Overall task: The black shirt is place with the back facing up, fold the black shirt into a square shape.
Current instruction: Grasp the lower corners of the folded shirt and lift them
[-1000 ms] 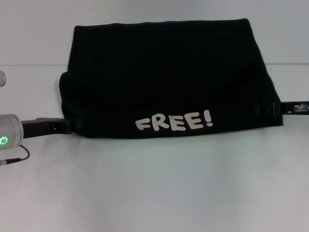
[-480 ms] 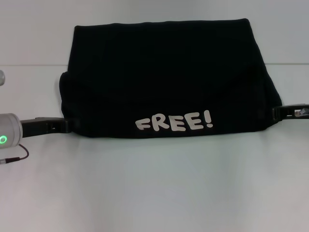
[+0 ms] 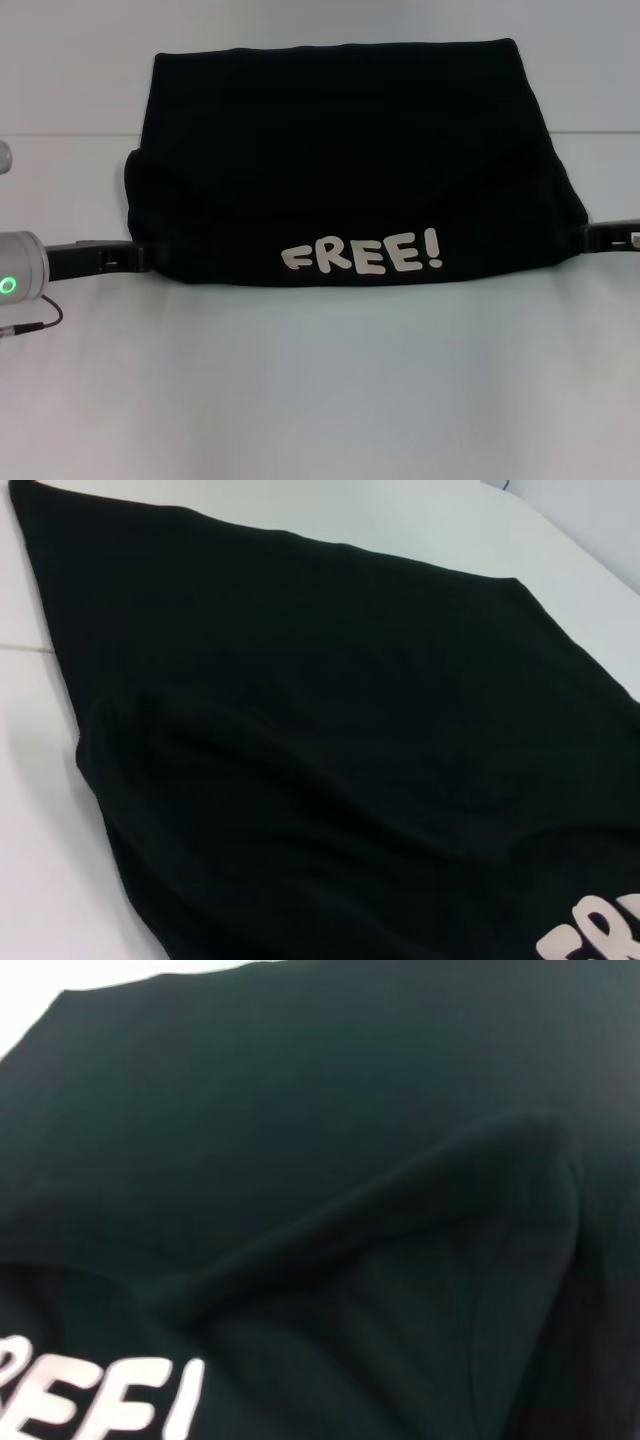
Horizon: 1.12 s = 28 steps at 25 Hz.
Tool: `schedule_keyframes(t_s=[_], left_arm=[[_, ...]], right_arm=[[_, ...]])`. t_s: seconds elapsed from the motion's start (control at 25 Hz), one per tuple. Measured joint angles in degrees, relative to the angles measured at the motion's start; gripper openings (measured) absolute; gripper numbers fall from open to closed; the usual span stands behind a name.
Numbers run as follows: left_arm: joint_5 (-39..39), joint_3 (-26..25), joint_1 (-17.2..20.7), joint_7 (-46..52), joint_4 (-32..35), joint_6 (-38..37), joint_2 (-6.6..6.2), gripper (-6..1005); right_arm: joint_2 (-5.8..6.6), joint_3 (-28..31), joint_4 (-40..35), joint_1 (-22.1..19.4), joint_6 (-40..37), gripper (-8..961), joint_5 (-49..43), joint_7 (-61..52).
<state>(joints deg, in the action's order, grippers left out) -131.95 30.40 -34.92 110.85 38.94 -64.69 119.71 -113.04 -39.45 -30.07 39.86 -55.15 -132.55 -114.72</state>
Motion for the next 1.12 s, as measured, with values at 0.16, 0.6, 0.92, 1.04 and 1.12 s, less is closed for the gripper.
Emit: schedule_keyframes(t_s=[0.16,0.6,0.92,1.04,1.12], left_arm=[[-0.14,-0.04,0.28,0.55,1.19,-2.58,0.0,0],[-0.29,-0.13,4.09,2.61,7.85,-15.73,-0.34,0],[-0.38,-1.64,7.56,0.38,10.89,-25.73,0.07,0],[-0.38,-2.12,9.83,-1.0,13.07,-29.91,0.71,0],[-0.38,-3.48,10.92,-2.22,14.27,-33.01,1.06,0]], right_arm=[[0.08,1.48,-1.94,-3.38,-3.86,43,3.65,3.52],[1.1,12.98,-4.66,-12.67,-22.68,44,6.84,16.66],[1.02,17.36,-7.54,-18.69,-35.44,45,6.73,22.7],[1.02,17.85,-7.95,-20.4,-38.32,45,6.55,24.48],[1.1,17.93,-7.99,-21.52,-40.1,44,6.54,26.04]])
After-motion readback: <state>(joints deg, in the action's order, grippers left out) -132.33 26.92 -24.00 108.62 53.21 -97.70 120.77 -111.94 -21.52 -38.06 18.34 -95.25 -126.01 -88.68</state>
